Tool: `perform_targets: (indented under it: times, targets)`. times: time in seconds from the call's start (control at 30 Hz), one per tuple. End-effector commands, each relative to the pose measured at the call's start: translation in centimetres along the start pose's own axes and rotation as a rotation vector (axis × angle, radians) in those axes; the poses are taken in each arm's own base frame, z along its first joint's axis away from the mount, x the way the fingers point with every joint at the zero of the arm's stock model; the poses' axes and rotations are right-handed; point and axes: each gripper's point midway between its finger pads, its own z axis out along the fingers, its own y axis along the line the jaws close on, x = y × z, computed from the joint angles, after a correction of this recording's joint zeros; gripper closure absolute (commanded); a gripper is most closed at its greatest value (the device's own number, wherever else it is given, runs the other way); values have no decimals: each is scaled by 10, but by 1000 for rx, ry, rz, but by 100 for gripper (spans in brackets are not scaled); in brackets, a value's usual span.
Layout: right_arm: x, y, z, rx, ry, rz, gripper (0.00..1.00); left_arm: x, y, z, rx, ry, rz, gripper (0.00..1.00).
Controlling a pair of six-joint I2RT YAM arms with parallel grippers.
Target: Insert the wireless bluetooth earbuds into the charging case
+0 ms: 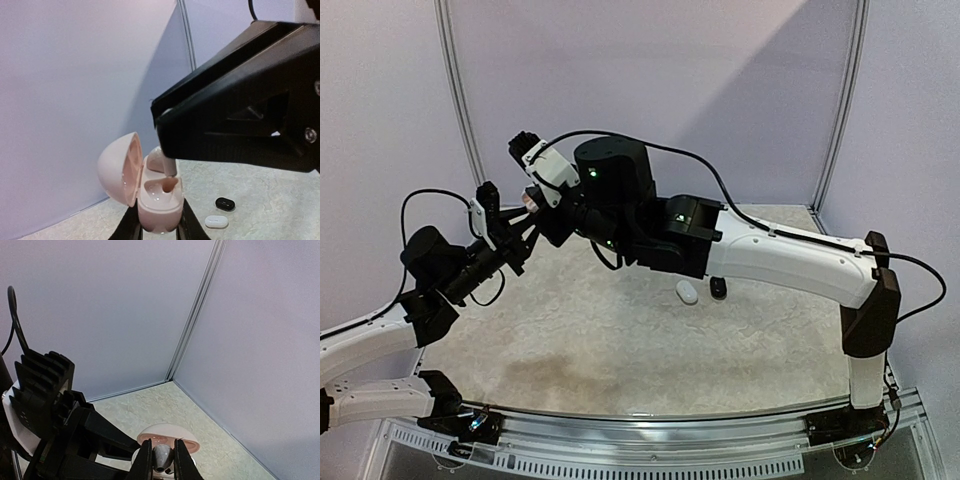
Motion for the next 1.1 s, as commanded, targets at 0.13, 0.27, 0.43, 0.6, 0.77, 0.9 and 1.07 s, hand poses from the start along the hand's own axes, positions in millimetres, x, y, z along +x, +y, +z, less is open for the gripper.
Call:
perform_targets:
  times: [0.13, 0.27, 0.43, 0.6, 0.77, 0.9, 1.07]
  targets:
    - [38, 3, 16, -4, 83, -16, 100, -9, -4, 2, 13, -20, 5, 100]
    - [42, 6, 16, -28, 95, -16, 100, -8, -4, 2, 10, -19, 5, 100]
    - [43, 10, 16, -50, 98, -8, 100, -6, -1, 2, -7, -13, 6, 100]
    - [57, 0, 18, -10, 146, -17, 100, -6, 0, 2, -14, -13, 13, 100]
    - [65, 3, 21, -14, 173, -45, 100, -4, -1, 2, -10, -11, 18, 100]
    - [75, -3, 23, 28, 222, -70, 100, -3, 0, 2, -14, -6, 28, 100]
    - [70, -12, 18, 70, 233, -65, 100, -1, 4, 1, -41, -7, 104, 100]
